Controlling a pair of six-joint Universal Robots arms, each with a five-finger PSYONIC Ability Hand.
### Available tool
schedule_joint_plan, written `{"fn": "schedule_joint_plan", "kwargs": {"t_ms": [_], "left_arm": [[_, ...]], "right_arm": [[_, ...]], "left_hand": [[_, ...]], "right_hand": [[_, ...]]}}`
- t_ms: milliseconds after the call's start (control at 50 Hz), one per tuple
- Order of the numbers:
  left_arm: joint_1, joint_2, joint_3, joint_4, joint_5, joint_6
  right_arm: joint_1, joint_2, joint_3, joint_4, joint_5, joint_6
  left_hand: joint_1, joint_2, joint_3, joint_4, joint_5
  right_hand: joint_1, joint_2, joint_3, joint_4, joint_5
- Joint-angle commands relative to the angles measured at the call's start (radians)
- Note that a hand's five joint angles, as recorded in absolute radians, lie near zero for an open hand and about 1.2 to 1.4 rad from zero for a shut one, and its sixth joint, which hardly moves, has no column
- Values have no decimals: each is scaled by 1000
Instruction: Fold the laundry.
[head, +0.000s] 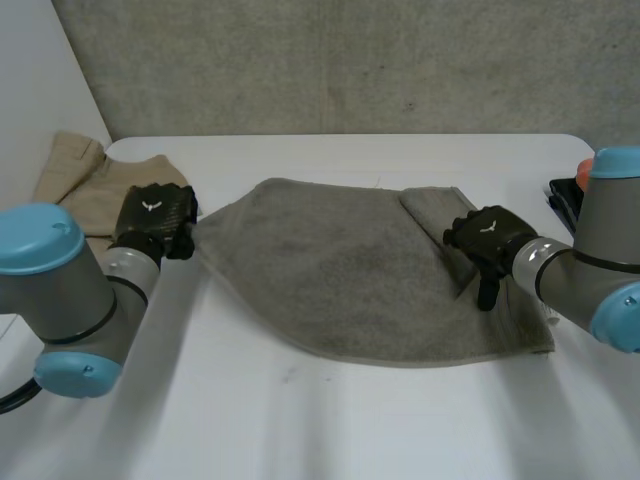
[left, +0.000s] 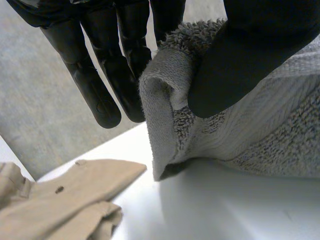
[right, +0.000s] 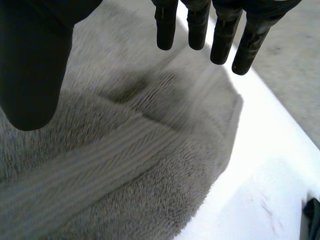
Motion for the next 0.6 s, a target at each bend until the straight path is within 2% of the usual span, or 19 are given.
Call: {"fn": "schedule_joint_plan", "kwargs": {"t_ms": [20, 100, 160, 220, 300, 380, 500, 600], "left_arm": [[2, 84, -32, 1, 4, -10], [2, 98, -53, 1, 5, -9], [2, 103, -63, 1, 7, -14], [2, 103, -70, 1, 7, -12], [2, 103, -78, 1, 7, -12], [2, 101, -83, 1, 7, -12], [5, 100, -83, 3, 7, -11], [5, 96, -83, 6, 7, -9]], "right_arm": [[-73, -220, 160, -92, -16, 312], [-162, -297, 246, -92, -22, 397], [-190, -320, 286, -81, -23, 391], [-207, -331, 343, -50, -35, 317], [-261, -329, 445, -50, -83, 95], [-311, -323, 505, -67, -144, -47], [-335, -264, 518, -119, -198, -82], [-345, -213, 518, -199, -233, -76]], "left_hand": [[289, 200, 209, 195, 234], [289, 200, 209, 195, 234], [289, 200, 209, 195, 234], [289, 200, 209, 195, 234], [289, 200, 209, 195, 234], [289, 200, 209, 195, 234], [289, 200, 209, 195, 234], [289, 200, 209, 195, 234]], "right_hand": [[-31, -59, -56, -67, -77], [-31, -59, -56, -67, -77], [-31, -59, -56, -67, -77], [-31, -59, -56, -67, -77], [-19, -46, -44, -54, -64], [72, 45, 47, 37, 27], [307, 280, 282, 272, 262], [407, 380, 382, 372, 362]]}}
